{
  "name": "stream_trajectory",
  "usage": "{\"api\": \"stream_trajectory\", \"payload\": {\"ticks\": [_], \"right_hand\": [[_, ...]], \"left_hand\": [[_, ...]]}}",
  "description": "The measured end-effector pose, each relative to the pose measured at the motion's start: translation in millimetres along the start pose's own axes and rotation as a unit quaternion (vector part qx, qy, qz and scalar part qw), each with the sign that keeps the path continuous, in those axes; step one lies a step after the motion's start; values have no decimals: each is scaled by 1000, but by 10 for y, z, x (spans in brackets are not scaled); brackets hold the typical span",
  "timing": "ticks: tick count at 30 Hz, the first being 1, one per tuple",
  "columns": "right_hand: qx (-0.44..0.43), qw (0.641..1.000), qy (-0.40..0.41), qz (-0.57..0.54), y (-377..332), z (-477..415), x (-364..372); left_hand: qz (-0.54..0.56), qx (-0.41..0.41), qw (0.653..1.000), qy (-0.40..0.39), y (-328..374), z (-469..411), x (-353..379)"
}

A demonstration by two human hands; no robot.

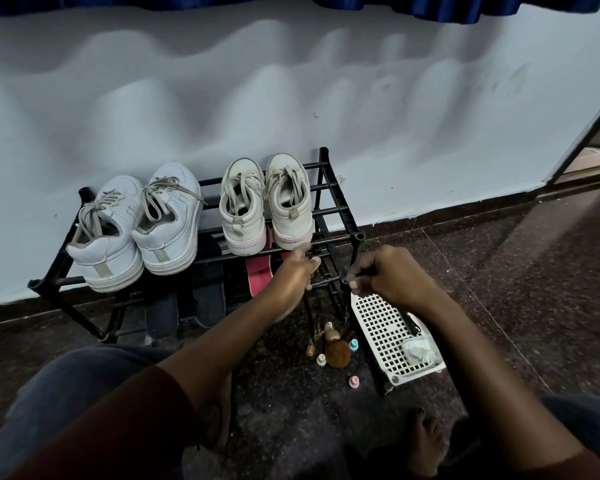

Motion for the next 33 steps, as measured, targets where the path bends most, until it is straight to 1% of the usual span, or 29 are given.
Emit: {"api": "stream_trajectory", "payload": {"ticks": [2, 3, 6, 8, 9, 11, 13, 15, 19, 21, 24, 29, 31, 33], "right_hand": [[-6, 999, -8, 39, -37, 3, 51], [-4, 999, -14, 34, -52, 12, 75], [10, 999, -30, -43, -107, 40, 129], [20, 994, -16, -108, -144, 42, 114], [21, 992, 8, -125, -156, 34, 77], [14, 990, 81, -112, -163, 22, -30], [5, 986, 142, -88, -161, 36, -98], [0, 980, 178, -93, -158, 56, -125], [34, 970, 203, -132, -58, 55, -83], [55, 960, 217, -167, 22, 54, -71], [65, 945, 234, -221, 115, 56, -84], [79, 926, 223, -293, 189, 42, -44], [87, 921, 227, -304, 233, 33, -26], [83, 919, 207, -326, 234, -2, 26]], "left_hand": [[53, 12, 998, -1, 30, 36, 46], [74, 20, 997, 1, 51, 53, 65], [138, 25, 990, 14, 112, 131, 103], [179, 20, 984, -11, 134, 164, 177], [199, 14, 979, -31, 133, 181, 220], [229, -3, 972, -57, 102, 200, 281], [249, -18, 966, -65, 74, 215, 325], [264, -29, 962, -64, 58, 230, 358], [252, -21, 966, -55, 64, 238, 344], [240, -15, 969, -54, 70, 245, 346], [221, -12, 974, -44, 73, 284, 351], [187, 13, 981, -44, 114, 282, 317], [181, 19, 982, -44, 137, 275, 314], [192, 21, 981, -33, 162, 261, 301]]}}
Point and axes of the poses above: each hand's wrist, its own z-axis away from the middle knuckle, its own x-axis out of the palm, y = z × x, the point moved 9 cm from there along -z, towards the middle knuckle, and after that the axes turned 2 degrees about y, right-handed, at the moved point
